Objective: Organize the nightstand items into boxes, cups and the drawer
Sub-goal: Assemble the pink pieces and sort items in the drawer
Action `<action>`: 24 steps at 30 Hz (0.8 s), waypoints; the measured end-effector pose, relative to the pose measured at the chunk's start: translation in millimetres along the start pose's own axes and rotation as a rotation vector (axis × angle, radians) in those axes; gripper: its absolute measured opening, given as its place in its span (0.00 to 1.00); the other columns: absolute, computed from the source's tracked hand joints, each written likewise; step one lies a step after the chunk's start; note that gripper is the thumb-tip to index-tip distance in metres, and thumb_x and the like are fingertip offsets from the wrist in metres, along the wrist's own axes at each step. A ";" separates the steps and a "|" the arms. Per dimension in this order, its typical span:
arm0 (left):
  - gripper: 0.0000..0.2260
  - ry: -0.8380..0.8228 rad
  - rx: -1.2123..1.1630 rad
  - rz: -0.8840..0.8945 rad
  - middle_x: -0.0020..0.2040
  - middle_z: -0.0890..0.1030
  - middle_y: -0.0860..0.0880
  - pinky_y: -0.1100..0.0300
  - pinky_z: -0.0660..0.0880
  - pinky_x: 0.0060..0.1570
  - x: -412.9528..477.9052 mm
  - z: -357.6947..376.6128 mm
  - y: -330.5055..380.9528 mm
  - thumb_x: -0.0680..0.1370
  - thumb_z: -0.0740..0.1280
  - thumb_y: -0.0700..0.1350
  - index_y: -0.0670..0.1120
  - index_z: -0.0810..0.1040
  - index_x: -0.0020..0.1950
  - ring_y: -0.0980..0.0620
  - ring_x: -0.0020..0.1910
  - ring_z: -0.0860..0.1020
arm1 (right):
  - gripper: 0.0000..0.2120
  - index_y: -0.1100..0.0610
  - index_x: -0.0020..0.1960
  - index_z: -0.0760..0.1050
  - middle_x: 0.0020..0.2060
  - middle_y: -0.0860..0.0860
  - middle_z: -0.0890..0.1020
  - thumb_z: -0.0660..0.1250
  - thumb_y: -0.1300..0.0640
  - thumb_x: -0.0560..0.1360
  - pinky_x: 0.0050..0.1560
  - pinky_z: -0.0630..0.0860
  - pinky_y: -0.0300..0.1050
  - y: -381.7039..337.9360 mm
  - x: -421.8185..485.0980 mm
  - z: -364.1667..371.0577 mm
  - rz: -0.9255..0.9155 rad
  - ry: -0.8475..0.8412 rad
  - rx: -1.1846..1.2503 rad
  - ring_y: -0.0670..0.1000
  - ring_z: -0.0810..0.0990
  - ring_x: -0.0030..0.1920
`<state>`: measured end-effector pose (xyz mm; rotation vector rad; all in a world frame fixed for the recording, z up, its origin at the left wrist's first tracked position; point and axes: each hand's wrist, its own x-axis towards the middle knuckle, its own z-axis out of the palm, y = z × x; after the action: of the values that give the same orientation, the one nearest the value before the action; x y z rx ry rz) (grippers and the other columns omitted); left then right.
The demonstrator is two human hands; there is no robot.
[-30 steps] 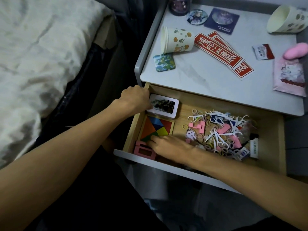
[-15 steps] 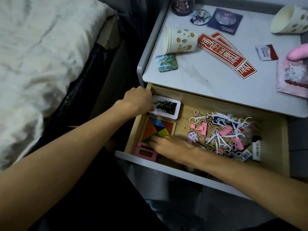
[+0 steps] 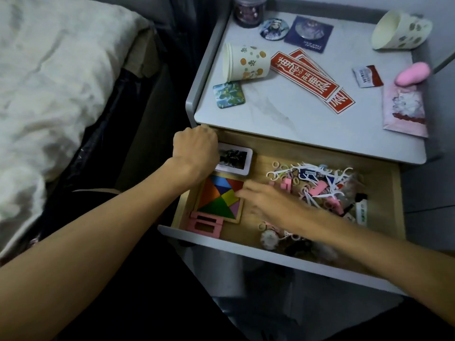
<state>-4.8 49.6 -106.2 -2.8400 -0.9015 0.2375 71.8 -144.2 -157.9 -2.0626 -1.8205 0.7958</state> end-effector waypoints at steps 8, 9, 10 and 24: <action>0.14 -0.144 -0.142 0.638 0.59 0.79 0.45 0.50 0.76 0.46 -22.5 20.1 66.2 0.78 0.65 0.38 0.47 0.75 0.63 0.42 0.55 0.80 | 0.15 0.54 0.59 0.81 0.51 0.50 0.80 0.70 0.65 0.75 0.52 0.71 0.41 67.5 -68.5 -47.4 0.260 0.161 -0.079 0.50 0.79 0.51; 0.15 -0.156 -0.149 0.727 0.59 0.79 0.46 0.51 0.75 0.44 -23.5 26.9 70.8 0.78 0.65 0.37 0.49 0.75 0.64 0.43 0.53 0.81 | 0.18 0.52 0.63 0.80 0.53 0.48 0.78 0.70 0.65 0.75 0.53 0.73 0.42 70.7 -66.3 -41.1 0.252 0.147 -0.094 0.49 0.77 0.52; 0.15 -0.164 -0.154 0.802 0.59 0.79 0.47 0.53 0.75 0.43 -26.0 31.4 74.7 0.79 0.63 0.37 0.50 0.75 0.64 0.45 0.53 0.81 | 0.21 0.50 0.65 0.78 0.55 0.46 0.76 0.70 0.65 0.74 0.53 0.75 0.44 73.9 -62.1 -35.3 0.234 0.148 -0.109 0.47 0.77 0.53; 0.14 -0.251 -0.333 0.904 0.66 0.72 0.48 0.65 0.68 0.49 -32.3 34.4 79.8 0.77 0.66 0.36 0.47 0.77 0.60 0.49 0.58 0.77 | 0.16 0.51 0.64 0.76 0.58 0.50 0.76 0.69 0.56 0.77 0.55 0.74 0.47 77.1 -35.5 -23.1 0.129 0.108 -0.276 0.53 0.76 0.58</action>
<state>6.9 -30.3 -151.7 -3.3742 0.4350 0.5896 146.3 -188.4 -173.4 -2.3634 -1.8394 0.4724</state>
